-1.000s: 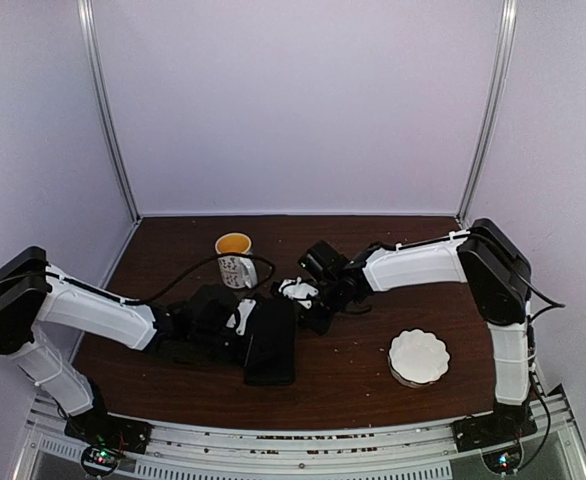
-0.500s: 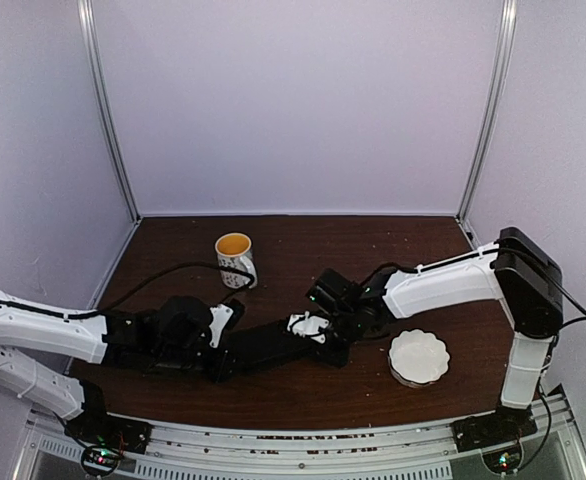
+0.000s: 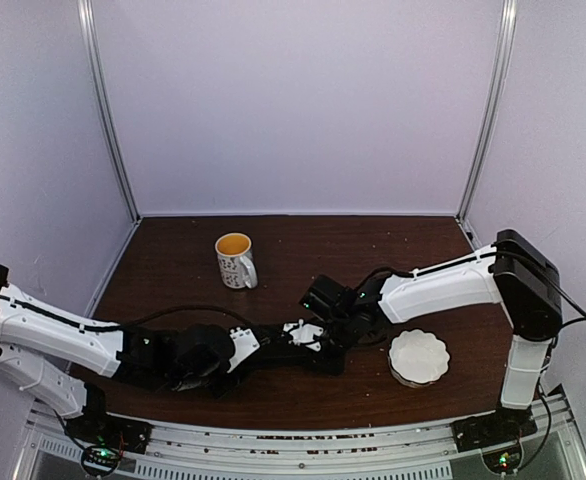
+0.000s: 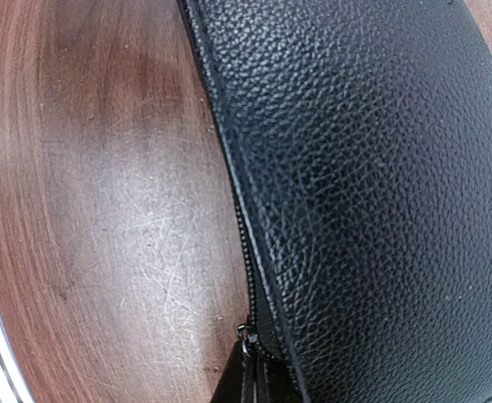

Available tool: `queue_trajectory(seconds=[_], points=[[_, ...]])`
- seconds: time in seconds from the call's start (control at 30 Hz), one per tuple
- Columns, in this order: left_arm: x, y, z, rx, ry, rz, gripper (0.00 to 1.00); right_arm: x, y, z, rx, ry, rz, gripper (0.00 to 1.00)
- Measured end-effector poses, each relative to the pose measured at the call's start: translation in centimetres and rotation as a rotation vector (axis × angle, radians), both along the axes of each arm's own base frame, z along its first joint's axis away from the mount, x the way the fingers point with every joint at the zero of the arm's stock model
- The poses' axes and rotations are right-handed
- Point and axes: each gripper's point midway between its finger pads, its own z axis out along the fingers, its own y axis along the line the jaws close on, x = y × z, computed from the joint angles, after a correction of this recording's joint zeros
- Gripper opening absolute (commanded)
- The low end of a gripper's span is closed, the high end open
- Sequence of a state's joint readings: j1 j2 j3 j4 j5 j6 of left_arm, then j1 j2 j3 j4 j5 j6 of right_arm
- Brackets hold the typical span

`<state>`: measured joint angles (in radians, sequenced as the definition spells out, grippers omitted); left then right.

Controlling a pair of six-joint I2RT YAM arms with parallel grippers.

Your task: Sort the hair-cutting tools

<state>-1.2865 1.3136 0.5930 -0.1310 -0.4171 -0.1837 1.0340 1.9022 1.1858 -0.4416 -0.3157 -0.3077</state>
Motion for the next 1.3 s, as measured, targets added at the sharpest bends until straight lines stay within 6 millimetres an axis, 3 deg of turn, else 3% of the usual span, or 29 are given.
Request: queue_trajectory(seconds=[0.27,0.43,0.6,0.9,1.3], points=[[2.0,-1.4,-1.1,0.193,-0.146,-0.079,0.35,0.1,-0.1,0.0,0.007,0.02,-0.003,0.0],[2.5,-2.8,-2.1,0.26,-0.165,-0.123,0.32,0.0,-0.1,0.0,0.017,0.041,-0.002,0.0],[2.6,-3.0,-3.4,0.311,-0.166,-0.147,0.26,0.0,-0.2,0.0,0.025,0.057,-0.003,0.0],[3.0,-3.7,-3.8,0.426,-0.238,-0.166,0.0,0.2,-0.2,0.0,0.032,0.071,-0.006,0.0],[3.3,-4.4,-3.2,0.395,-0.263,-0.154,0.0,2.2,-1.8,0.2,0.04,0.108,-0.042,0.0]])
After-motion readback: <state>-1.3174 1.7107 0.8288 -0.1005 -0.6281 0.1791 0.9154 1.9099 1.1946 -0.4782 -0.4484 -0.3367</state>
